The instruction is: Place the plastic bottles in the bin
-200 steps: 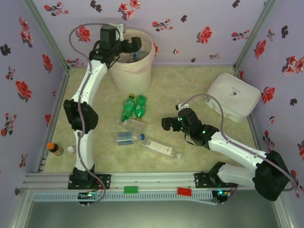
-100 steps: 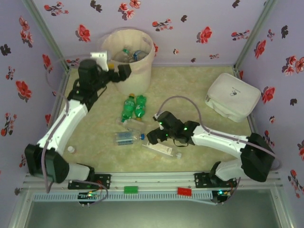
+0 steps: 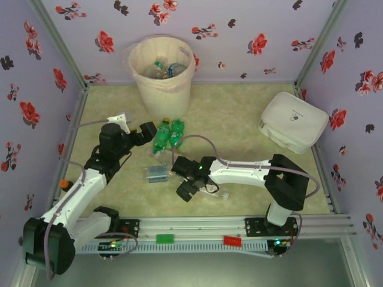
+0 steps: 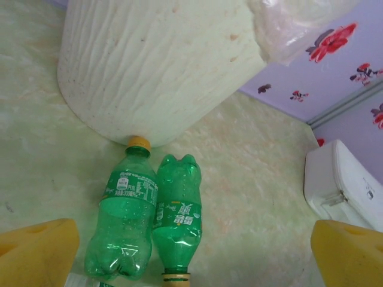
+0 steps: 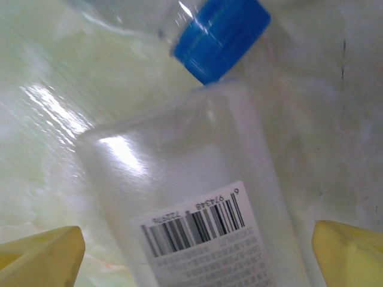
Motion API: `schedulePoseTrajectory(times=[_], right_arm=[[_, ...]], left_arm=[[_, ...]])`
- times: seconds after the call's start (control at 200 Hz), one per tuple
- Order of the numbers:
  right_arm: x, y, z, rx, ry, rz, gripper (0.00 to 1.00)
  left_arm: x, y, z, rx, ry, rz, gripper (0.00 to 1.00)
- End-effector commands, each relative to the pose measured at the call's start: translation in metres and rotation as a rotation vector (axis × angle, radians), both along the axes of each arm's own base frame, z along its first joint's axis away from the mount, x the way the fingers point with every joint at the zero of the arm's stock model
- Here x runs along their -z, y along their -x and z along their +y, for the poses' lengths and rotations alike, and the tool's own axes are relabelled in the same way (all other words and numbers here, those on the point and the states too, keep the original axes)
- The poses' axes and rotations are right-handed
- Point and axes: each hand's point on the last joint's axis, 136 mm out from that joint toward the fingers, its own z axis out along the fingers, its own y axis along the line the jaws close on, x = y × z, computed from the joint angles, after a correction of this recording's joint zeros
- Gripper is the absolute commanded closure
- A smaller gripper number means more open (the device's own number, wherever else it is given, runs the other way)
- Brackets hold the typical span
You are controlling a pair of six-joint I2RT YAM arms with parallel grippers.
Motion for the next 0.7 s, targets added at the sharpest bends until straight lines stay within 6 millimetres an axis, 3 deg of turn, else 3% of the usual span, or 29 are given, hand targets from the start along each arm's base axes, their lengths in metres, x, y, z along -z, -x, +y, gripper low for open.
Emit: schedulePoseTrajectory(times=[0.0,0.14,0.355,0.5,0.695], right_arm=[[0.003,-0.004,-0.005,-0.015,0.062,-0.016,0.07],[0.009,-0.006,0.002,-0.028,0.059,-0.014,0.19],[0.007,-0.009,0.012,-0.028,0.032,-0.021,0.47],[-0.018,-0.018,0.022,0.003,-0.043,-0.049,0.56],[-0.06,-0.057,0.022,0.198,-0.292,-0.072,0.57]], left_arm=[[-0.006,-0.01,0.003,-0.064,0.097,-0.036,0.0],[-0.011,-0.019,-0.004,-0.05,0.127,-0.036,0.0],[-0.005,-0.015,-0.01,-0.013,0.104,0.023,0.0],[0.008,-0.009,-0.004,-0.033,0.061,0.072,0.0],[-0.004,0.0,-0.015,0.014,0.037,0.011,0.0]])
